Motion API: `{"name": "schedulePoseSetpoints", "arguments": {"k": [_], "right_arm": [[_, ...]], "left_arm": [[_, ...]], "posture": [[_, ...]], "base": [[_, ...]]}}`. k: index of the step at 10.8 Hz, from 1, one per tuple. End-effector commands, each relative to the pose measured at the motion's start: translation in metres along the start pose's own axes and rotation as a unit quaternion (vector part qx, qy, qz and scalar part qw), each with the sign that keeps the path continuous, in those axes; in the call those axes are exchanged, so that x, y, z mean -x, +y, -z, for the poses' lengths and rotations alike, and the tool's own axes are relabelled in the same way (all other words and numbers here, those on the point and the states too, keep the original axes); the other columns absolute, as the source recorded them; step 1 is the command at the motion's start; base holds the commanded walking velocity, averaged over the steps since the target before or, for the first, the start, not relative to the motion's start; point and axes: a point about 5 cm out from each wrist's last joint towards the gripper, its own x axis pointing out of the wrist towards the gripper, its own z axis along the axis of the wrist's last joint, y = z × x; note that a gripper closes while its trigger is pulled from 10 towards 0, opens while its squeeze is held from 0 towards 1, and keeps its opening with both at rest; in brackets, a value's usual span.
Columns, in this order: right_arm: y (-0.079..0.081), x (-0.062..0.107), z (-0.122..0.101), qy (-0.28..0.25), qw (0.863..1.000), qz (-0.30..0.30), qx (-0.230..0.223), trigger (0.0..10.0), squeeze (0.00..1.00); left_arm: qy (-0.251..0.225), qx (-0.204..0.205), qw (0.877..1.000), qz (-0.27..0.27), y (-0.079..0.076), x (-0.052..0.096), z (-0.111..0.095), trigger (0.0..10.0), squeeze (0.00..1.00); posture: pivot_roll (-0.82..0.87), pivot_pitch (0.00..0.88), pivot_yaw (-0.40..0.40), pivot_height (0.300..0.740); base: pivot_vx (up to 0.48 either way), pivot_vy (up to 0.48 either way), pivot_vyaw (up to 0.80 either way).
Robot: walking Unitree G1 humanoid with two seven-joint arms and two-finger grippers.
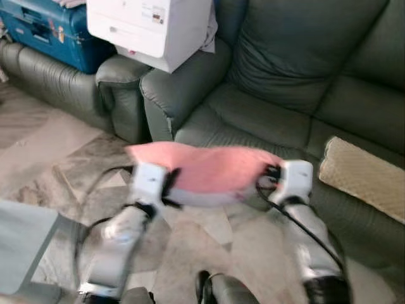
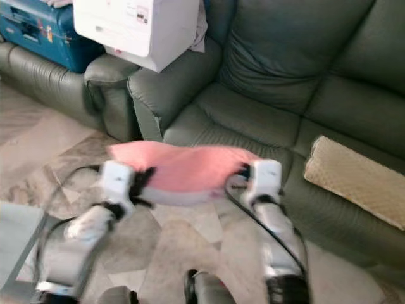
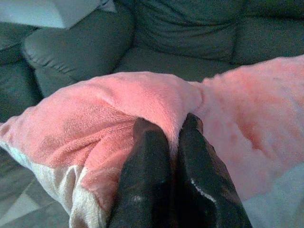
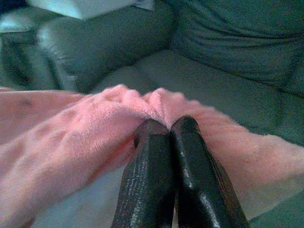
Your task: Move the pillow to the sofa
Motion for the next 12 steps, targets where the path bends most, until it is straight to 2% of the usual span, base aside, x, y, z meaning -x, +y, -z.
{"name": "schedulePoseSetpoints", "arguments": {"k": [1,2,6,8,11,12], "right_arm": [[-0.0048,0.0005,-0.0014,-0.002,1.000,0.006,0.006,10.0,0.00],[-0.0047,0.0002,-0.0015,-0.003,1.000,0.006,0.007,10.0,0.00],[-0.0035,-0.0018,-0.0031,-0.008,1.000,0.003,0.002,10.0,0.00],[-0.0016,-0.0013,-0.0021,-0.006,1.000,0.000,0.003,10.0,0.00],[-0.0037,0.0006,-0.0016,-0.006,1.000,0.004,0.002,10.0,0.00],[-0.0045,0.0008,-0.0019,-0.006,1.000,0.006,0.003,10.0,0.00]], "left_arm": [[-0.013,0.005,1.000,0.017,-0.0077,-0.0003,-0.0042,10.0,0.00],[-0.012,0.004,1.000,0.017,-0.0081,0.0005,-0.0033,10.0,0.00],[-0.013,0.003,1.000,0.018,-0.0058,0.0007,-0.0032,10.0,0.00],[-0.021,0.000,1.000,0.024,-0.0068,0.0004,-0.0047,10.0,0.00],[-0.021,0.001,0.999,0.027,-0.0076,0.0007,-0.0051,10.0,0.00],[-0.023,0.001,0.999,0.032,-0.0088,0.0005,-0.0054,10.0,0.00]], "posture": [[0.02,0.090,-0.070,0.740],[0.02,0.088,-0.069,0.740],[0.02,0.087,-0.069,0.740],[0.02,0.087,-0.067,0.740],[0.02,0.091,-0.065,0.740],[0.01,0.090,-0.066,0.740]], "base": [[0.000,0.000,0.00],[0.000,0.000,0.00],[0.000,0.000,-0.80],[0.000,0.000,0.00],[0.265,0.000,-0.59],[0.300,0.000,0.00]]}}
